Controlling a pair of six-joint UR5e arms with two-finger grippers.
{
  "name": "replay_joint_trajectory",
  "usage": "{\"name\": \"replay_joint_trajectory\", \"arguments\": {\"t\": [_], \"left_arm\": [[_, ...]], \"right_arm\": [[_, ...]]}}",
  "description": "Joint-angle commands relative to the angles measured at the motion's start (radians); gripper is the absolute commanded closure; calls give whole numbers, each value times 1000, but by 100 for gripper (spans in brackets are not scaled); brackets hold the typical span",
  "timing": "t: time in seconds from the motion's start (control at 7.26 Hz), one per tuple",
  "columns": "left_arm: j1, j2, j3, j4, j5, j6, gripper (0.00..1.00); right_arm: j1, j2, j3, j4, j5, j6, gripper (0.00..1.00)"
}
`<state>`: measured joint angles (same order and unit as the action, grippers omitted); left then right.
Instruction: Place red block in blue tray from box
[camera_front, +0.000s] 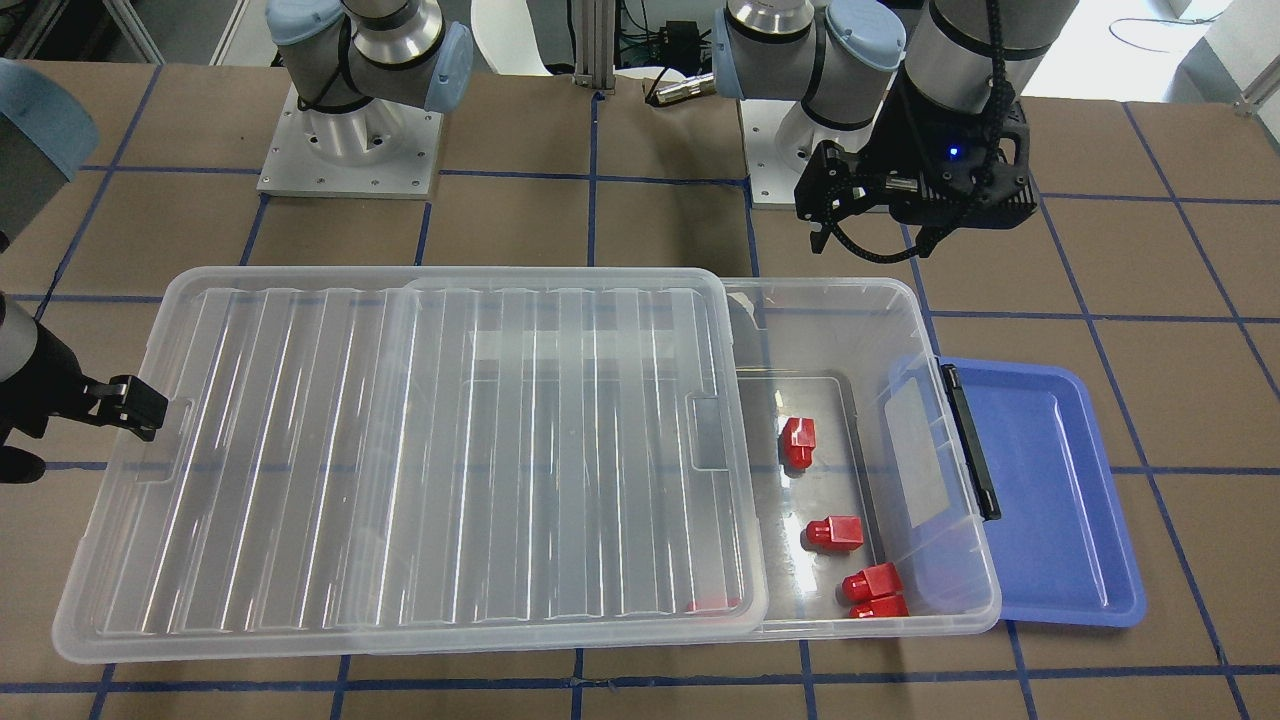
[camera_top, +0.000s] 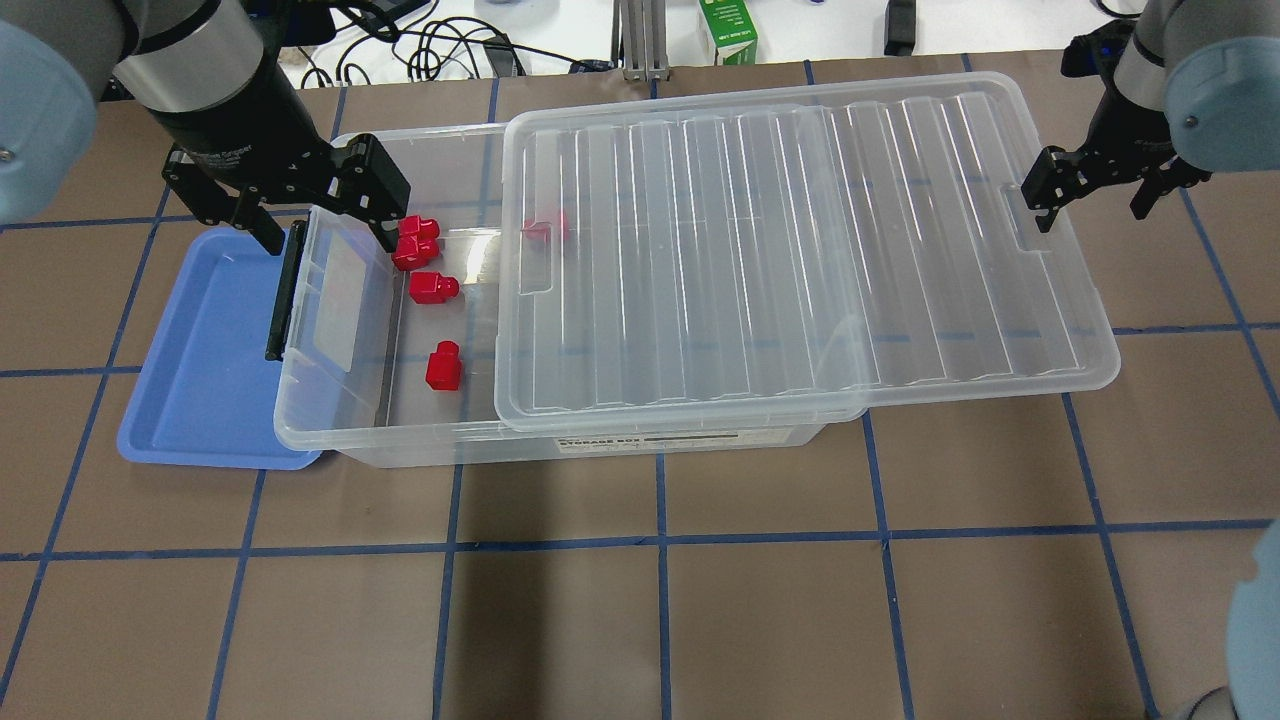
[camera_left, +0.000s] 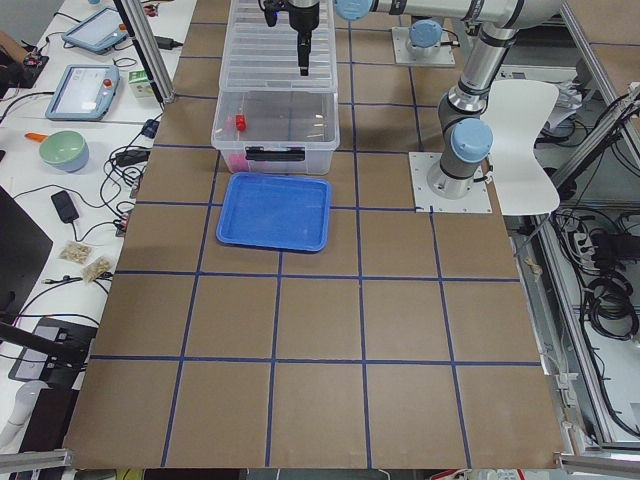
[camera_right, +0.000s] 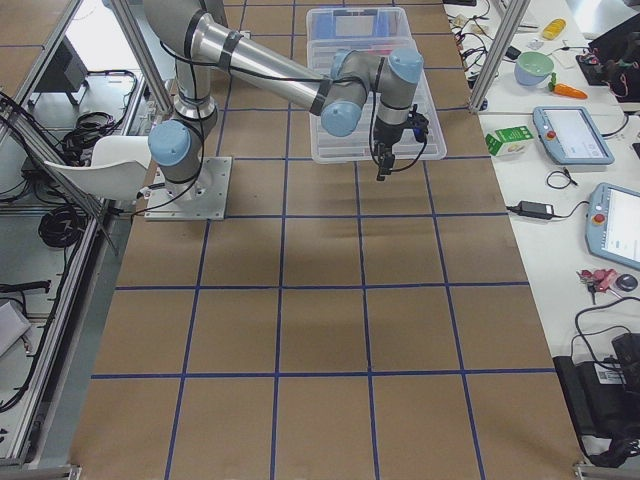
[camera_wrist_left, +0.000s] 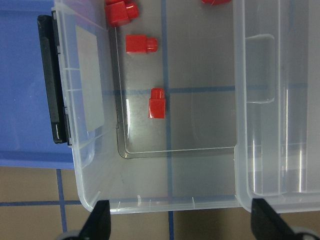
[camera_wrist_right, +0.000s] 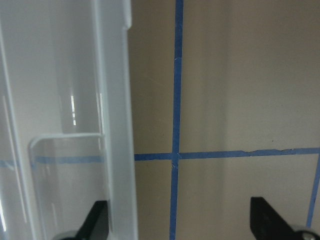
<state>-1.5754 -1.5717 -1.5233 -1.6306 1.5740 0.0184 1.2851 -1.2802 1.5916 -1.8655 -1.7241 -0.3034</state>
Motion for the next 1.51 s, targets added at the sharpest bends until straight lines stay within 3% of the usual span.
{"name": "replay_joint_trajectory", "arguments": {"t": [0.0,0.41,0.83,1.1,1.38], "left_arm": [[0,1,0,0,0,0,0],[0,-2,-11,0,0,2,0],[2,-28,-29,35,-9,0,0],[3,-36,-67,44,-9,17,0],[11,-39,-206,224,-6,40,0]], "right_arm": [[-1,-2,1,3,-8,0,0],[-1,-8,1,11,-58,-41,0],[3,-21,-15,19,-48,-40,0],[20,-60,-99,134,16,-36,0],[51,-128,-175,280,29,-25,0]]}}
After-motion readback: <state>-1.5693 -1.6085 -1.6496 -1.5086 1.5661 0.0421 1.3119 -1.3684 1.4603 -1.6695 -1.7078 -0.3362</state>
